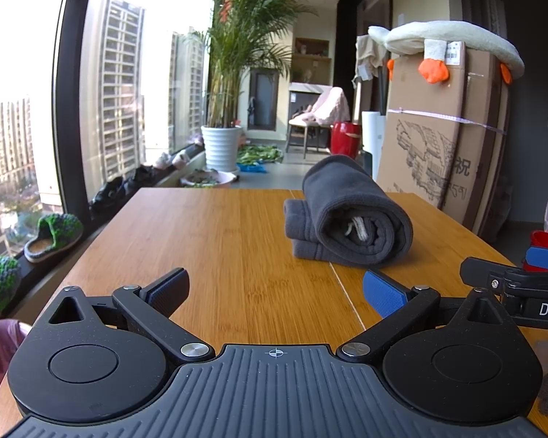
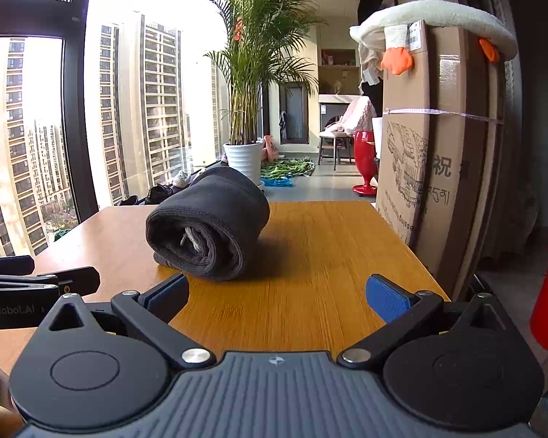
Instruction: Fold clothes
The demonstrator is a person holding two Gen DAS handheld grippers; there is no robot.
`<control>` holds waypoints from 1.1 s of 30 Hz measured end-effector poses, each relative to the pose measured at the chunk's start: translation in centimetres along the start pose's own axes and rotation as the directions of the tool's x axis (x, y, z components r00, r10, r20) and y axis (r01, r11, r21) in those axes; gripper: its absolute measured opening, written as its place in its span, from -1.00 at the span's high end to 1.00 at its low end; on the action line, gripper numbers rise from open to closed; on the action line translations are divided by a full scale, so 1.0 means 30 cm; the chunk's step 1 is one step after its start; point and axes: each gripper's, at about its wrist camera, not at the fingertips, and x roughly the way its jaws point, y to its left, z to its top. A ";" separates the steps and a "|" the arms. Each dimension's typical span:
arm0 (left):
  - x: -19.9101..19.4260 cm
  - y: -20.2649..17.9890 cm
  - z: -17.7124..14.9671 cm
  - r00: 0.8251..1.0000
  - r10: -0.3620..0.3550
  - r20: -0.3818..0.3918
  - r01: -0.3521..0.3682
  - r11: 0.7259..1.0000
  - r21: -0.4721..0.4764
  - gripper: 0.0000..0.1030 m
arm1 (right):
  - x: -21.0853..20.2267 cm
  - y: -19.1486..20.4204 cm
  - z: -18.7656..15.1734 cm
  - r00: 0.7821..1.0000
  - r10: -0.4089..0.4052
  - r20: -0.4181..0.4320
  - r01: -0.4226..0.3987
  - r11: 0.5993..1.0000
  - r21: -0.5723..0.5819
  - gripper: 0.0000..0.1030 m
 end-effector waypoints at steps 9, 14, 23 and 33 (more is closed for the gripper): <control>0.000 0.000 -0.001 1.000 0.001 0.002 -0.001 1.000 0.002 -1.00 | 0.001 0.002 -0.003 1.000 0.002 -0.003 -0.002 1.000 0.001 -1.00; 0.000 -0.003 -0.001 1.000 0.003 0.001 -0.003 1.000 0.001 -1.00 | 0.003 -0.002 -0.005 1.000 0.002 -0.003 -0.002 1.000 0.000 -1.00; 0.000 -0.005 -0.002 1.000 0.003 0.002 -0.003 1.000 0.001 -1.00 | 0.002 -0.009 -0.006 1.000 0.003 -0.003 -0.003 1.000 0.000 -1.00; -0.001 -0.006 -0.001 1.000 0.003 0.002 -0.003 1.000 0.001 -1.00 | 0.002 -0.008 -0.012 1.000 0.004 -0.004 -0.004 1.000 0.000 -1.00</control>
